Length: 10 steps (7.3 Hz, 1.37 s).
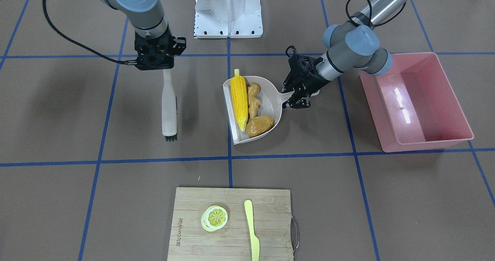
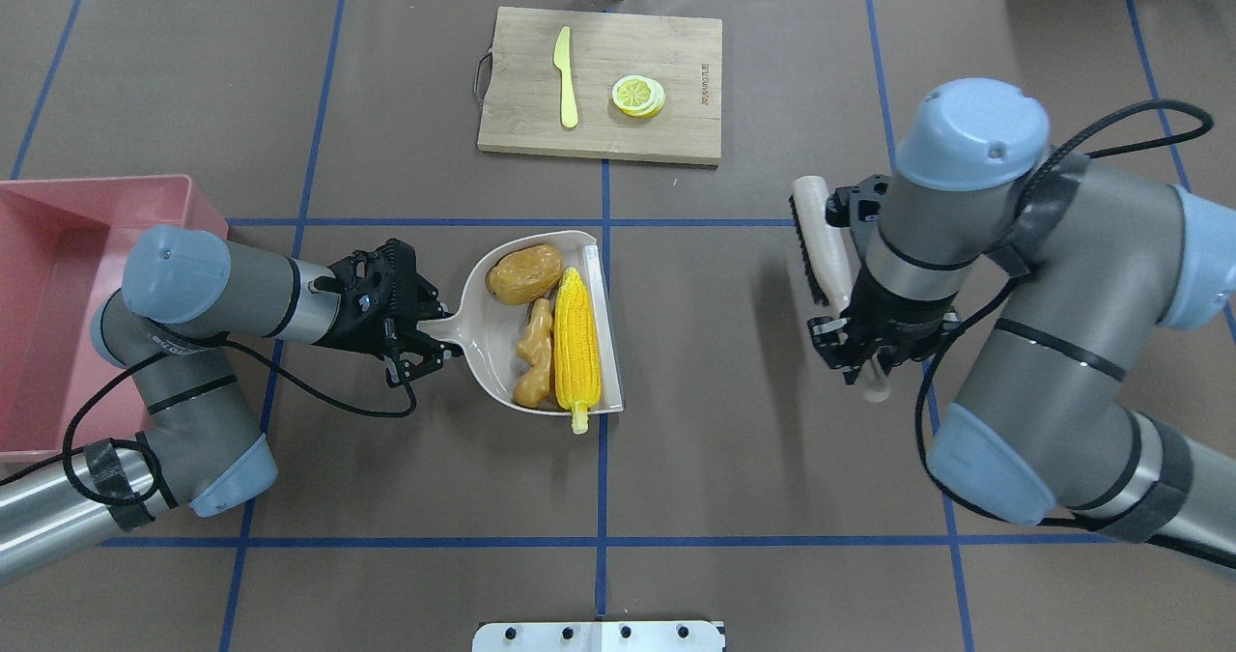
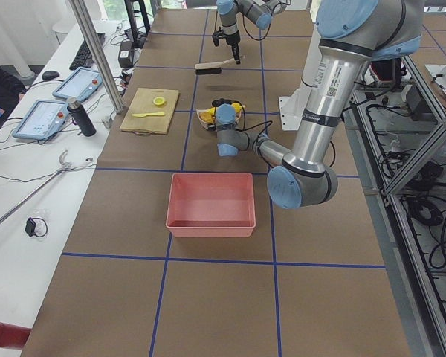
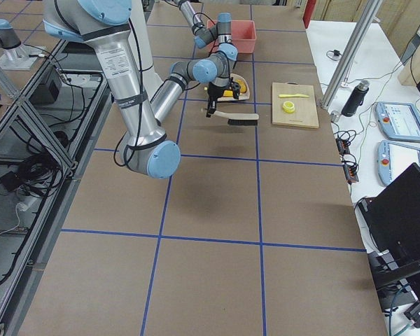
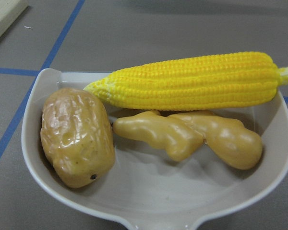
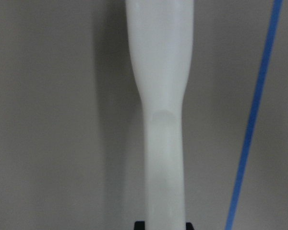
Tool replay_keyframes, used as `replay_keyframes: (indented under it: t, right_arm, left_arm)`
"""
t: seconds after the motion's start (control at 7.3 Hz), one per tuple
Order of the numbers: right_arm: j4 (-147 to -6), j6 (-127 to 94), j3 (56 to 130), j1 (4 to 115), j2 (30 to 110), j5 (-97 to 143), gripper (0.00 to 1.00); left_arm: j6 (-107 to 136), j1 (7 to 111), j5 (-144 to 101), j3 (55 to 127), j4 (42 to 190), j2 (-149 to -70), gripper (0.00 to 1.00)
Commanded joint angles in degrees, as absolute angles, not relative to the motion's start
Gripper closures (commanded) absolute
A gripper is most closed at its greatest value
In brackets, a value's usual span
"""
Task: Sweep and dump trash into bin
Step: 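Pull the brush back with the right gripper while the left gripper lifts the dustpan, then carry the loaded dustpan with the left gripper over the pink bin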
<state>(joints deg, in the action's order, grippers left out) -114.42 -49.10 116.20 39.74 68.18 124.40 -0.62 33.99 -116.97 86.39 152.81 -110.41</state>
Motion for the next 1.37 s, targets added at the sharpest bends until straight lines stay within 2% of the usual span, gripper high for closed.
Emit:
replay_keyframes:
  t: [0.0, 0.55, 0.96, 1.23]
  right_arm:
    - [-114.2, -41.7, 117.0, 46.7, 75.7, 125.3, 1.00]
    - [-114.1, -32.3, 117.2, 55.2, 86.2, 129.2, 1.00]
    - [-97.4, -28.4, 115.8, 59.1, 101.2, 130.7, 1.00]
    - [-89.5, -27.4, 113.6, 59.9, 106.0, 132.4, 1.00]
  left_arm:
    - [-0.6, 34.6, -117.1, 89.0, 153.2, -110.1, 1.00]
    - [-0.4, 40.2, -109.6, 101.0, 153.3, -103.4, 1.00]
    - [0.4, 45.2, -105.7, 109.6, 152.8, -96.2, 1.00]
    - [8.8, 48.7, -106.2, 112.4, 153.6, -88.6, 1.00]
